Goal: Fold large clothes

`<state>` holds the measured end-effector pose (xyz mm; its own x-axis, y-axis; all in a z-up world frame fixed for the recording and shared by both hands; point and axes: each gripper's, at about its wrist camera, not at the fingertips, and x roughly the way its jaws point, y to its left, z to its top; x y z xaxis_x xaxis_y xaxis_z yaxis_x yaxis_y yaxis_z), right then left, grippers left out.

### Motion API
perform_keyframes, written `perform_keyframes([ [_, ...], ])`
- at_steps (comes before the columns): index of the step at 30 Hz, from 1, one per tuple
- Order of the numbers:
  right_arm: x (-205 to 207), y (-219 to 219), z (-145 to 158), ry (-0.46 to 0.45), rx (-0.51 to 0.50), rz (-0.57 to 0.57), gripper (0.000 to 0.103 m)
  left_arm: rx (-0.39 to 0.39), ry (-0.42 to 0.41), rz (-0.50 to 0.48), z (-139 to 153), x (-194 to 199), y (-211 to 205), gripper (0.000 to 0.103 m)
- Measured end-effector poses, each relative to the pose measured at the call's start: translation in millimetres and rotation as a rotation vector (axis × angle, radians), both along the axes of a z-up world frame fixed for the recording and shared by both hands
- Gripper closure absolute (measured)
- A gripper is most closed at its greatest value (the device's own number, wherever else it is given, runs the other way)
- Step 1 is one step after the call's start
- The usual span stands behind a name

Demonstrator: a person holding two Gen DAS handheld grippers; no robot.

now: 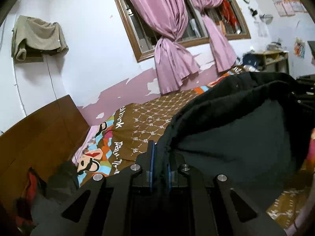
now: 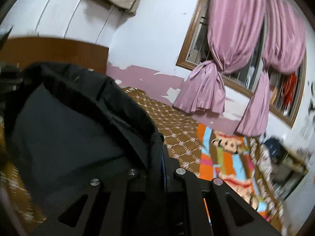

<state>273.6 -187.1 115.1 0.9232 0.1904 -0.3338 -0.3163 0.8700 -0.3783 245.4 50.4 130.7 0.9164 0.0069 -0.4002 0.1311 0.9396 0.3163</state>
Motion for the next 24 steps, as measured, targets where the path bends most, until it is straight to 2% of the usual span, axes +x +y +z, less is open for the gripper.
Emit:
perform_keyframes([
  [2,25,7,-11,-0.009,-0.053,-0.018,0.095,-0.021,0.02,0.018,-12,30,8,0.095],
  [5,55,13,-27,0.014,-0.08,-0.039,0.094,-0.086,0.056,0.045,-32,64,20,0.095],
  [9,82,17,-44,0.071,-0.077,-0.057,0.094,-0.168,0.161,0.057,-60,109,37,0.095],
  [13,99,15,-56,0.116,-0.045,-0.087,0.093,-0.184,0.21,0.048,-74,129,44,0.095],
  [15,107,11,-63,0.163,-0.002,-0.105,0.088,-0.198,0.232,0.043,-79,136,44,0.094],
  [18,115,3,-69,0.246,0.086,-0.111,0.086,-0.224,0.268,0.044,-87,140,42,0.092],
  [20,114,-1,-69,0.261,0.121,-0.108,0.073,-0.22,0.274,0.043,-90,140,38,0.09],
  [21,110,-3,-68,0.251,0.136,-0.097,0.055,-0.214,0.27,0.037,-89,137,35,0.088],
  [22,107,-3,-66,0.237,0.143,-0.089,0.036,-0.211,0.264,0.029,-88,135,33,0.081],
  [23,101,-4,-62,0.212,0.15,-0.078,0.031,-0.213,0.25,0.015,-86,133,31,0.075],
  [24,95,-4,-59,0.194,0.156,-0.064,0.028,-0.225,0.237,-0.001,-83,130,30,0.054],
])
